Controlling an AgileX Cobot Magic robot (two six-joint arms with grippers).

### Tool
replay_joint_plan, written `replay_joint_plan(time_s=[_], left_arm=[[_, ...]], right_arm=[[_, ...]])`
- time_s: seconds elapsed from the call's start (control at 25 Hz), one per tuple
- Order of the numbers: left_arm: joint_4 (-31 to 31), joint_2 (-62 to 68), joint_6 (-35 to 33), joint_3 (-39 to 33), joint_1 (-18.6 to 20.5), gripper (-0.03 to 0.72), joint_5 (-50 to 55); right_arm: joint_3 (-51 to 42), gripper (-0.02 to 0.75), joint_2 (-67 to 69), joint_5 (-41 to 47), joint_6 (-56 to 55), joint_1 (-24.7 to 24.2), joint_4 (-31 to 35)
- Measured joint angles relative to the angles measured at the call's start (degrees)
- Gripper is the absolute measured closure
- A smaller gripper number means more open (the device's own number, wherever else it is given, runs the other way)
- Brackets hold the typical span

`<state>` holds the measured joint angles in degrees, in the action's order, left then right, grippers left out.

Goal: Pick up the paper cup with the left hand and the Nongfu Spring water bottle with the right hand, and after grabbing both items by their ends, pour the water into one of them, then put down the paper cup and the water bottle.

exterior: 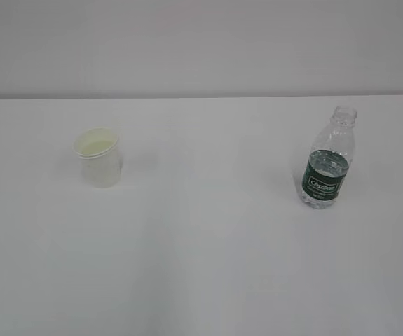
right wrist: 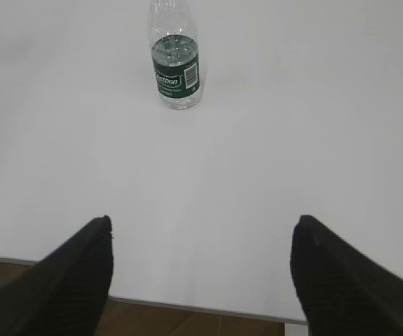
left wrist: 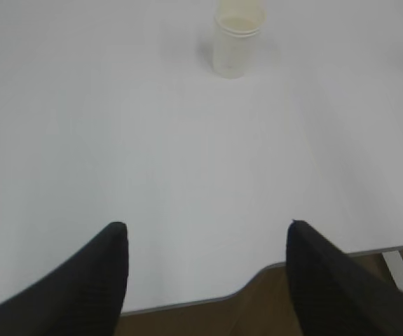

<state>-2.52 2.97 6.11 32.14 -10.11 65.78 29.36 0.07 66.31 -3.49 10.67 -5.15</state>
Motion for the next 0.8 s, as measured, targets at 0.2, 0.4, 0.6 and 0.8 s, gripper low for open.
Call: replay_joint_plan(time_s=[0.2, 0.4, 0.6, 0.8], left_arm=[[-0.3, -2.8, 0.0, 0.2, 0.0, 0.186, 0.8], [-0.4, -2.8, -0.1, 0.2, 0.0, 0.216, 1.2], [-0.4, -2.8, -0.2, 0.2, 0.0, 0.222, 1.5], [-0.4, -2.8, -0.2, 0.2, 0.0, 0.223, 1.5]], right_arm=[[-0.1, 0.148, 0.0, -0.9, 0.0, 0.0, -0.1], [-0.3, 0.148, 0.0, -0.9, 0.0, 0.0, -0.2], [-0.8, 0.148, 0.0, -0.9, 0.0, 0.0, -0.2], [-0.9, 0.148, 0.0, -0.9, 0.0, 0.0, -0.2]])
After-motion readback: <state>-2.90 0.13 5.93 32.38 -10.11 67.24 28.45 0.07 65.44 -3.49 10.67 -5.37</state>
